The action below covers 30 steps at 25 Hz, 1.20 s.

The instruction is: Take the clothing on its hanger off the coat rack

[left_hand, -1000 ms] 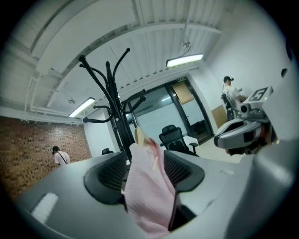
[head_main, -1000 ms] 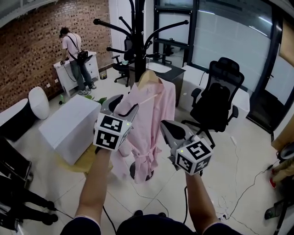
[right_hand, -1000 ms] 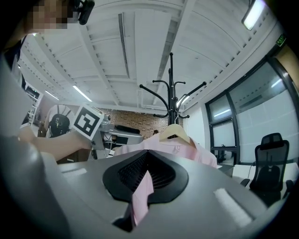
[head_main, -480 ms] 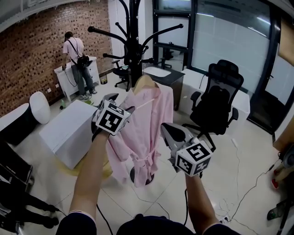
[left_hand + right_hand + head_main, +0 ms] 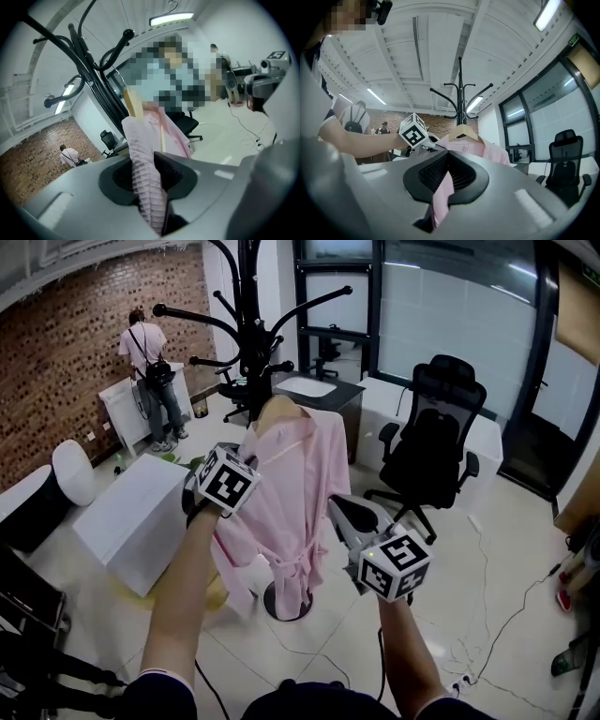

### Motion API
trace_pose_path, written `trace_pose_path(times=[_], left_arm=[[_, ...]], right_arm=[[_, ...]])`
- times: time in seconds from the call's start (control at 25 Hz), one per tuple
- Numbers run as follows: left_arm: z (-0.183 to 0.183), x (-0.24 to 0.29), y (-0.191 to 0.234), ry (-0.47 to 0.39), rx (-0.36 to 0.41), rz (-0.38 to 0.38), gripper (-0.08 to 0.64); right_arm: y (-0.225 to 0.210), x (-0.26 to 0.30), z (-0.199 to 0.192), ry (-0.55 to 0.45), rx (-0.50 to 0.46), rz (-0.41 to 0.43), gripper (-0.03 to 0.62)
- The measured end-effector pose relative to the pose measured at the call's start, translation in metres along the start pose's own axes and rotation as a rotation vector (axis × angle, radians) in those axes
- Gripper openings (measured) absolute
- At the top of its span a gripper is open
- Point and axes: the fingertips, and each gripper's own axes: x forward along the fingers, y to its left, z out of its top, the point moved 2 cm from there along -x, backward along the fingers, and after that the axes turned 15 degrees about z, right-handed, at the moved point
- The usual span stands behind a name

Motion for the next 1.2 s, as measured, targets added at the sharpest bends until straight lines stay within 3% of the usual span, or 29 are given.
trace_pose_path(times=[0.08, 0.32, 0.56, 0.88, 1.2], left_arm=[[0.000, 0.003, -0.001, 0.004, -0.032, -0.014, 0.056], [0.001, 0.003, 0.002, 0.023, -0.069, -0.035, 0.039], [0.004, -0.001, 0.001, 0.030, -0.052, -0.051, 0.037], [0.036, -0.007, 0.021, 0.007, -0.010, -0.052, 0.037], [0.056, 0.007, -0.003, -0.007, 0.021, -0.100, 0.037]], right_arm=[[-0.002, -0.002, 0.000, 0.001, -0.001, -0.008, 0.000], [-0.010, -0.008, -0.001, 0.008, 0.000, -0.029, 0.000], [-0.010, -0.011, -0.003, 0.019, -0.003, -0.034, 0.000], [-0.014, -0.019, -0.003, 0.021, -0.003, -0.057, 0.000], [-0.026, -0.044, -0.001, 0.019, 0.004, -0.127, 0.000]])
